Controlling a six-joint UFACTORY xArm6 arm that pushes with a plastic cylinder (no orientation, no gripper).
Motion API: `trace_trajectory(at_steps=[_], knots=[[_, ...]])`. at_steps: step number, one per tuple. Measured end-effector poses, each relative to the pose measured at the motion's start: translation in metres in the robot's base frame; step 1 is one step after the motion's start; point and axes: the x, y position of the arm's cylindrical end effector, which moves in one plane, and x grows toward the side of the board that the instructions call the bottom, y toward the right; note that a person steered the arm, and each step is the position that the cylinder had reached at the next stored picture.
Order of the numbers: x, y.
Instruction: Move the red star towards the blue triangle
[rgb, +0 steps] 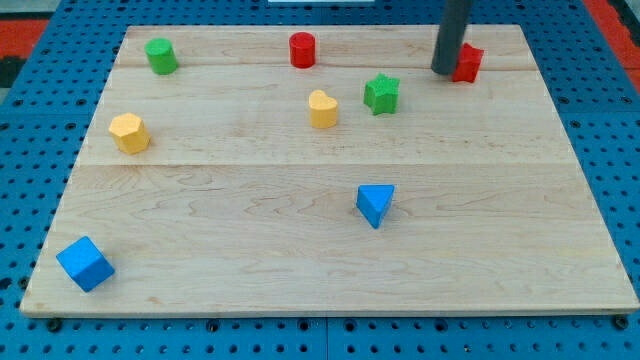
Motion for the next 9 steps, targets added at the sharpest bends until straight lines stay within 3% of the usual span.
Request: trace_trajectory(at_steps=[1, 3, 4, 5, 6, 7, 8, 9], knots=[[0.019, 0.000], [-0.055, -0.025], [-0.098, 0.019], [-0.077, 0.097], [0.003, 0.072], [-0.009, 0.092], [-0.058, 0.100], [-0.063, 0.070]])
